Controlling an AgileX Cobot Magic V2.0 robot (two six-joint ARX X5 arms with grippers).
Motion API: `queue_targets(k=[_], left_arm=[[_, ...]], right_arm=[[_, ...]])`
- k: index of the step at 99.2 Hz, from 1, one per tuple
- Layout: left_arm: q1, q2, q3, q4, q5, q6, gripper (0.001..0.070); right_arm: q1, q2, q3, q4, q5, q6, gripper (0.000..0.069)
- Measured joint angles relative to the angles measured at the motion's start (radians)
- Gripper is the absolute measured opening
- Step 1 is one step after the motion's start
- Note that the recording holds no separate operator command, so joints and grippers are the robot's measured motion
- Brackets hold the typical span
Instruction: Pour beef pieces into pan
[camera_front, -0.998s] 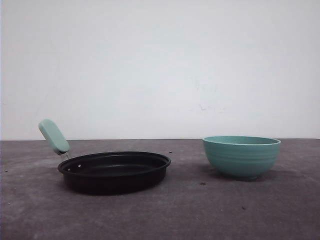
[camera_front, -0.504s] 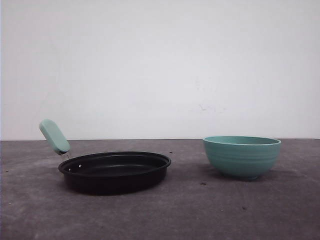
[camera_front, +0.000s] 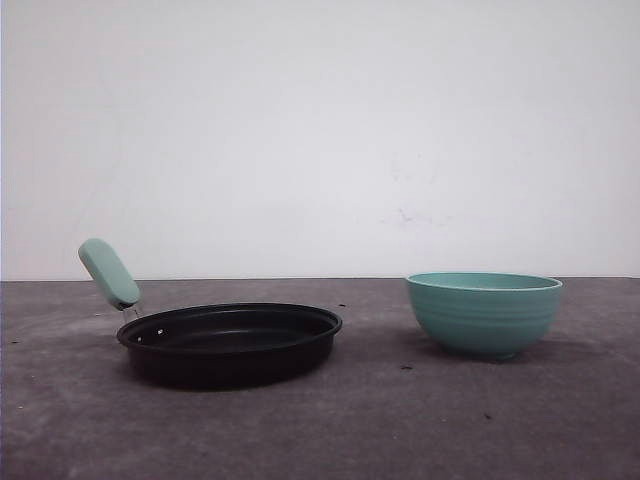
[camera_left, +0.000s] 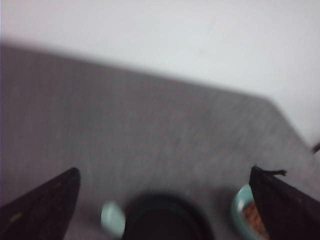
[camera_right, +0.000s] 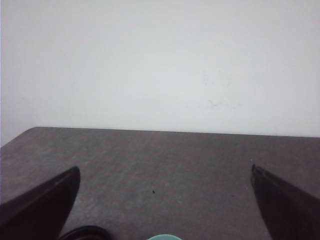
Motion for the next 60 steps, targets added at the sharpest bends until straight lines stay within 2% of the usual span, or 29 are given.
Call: queue_targets(k=[12,21,31,45,60], left_arm=[[-0.001,0.091,-0.234,0.173,0.079,-0.153,0.0666],[-0.001,0.167,-0.312,0.283,0.107,-0.236,0.0666],[-0.001,0.285,-0.308,0.393,0.121,-0.267,0.0666],[-0.002,0.455,-0.304,0.531,0.174,-0.285,0.0666],[-0.002,0.602,-0.304,0.644,0.182,-0.312,0.0666]], right_arm=[[0.000,0.000,0.000,-0.034,0.000,0.000,0.0682],[0.000,0.000,0.000,-0.064,0.000,0.000,0.0682],[0.000,0.000,0.000,-0.082,0.000,0.000,0.0682],[0.000,-0.002,0.000,-0.104,0.000,0.000,0.0682],[0.000,-0.007,0.000,-0.139,0.000,0.000,0.0682]])
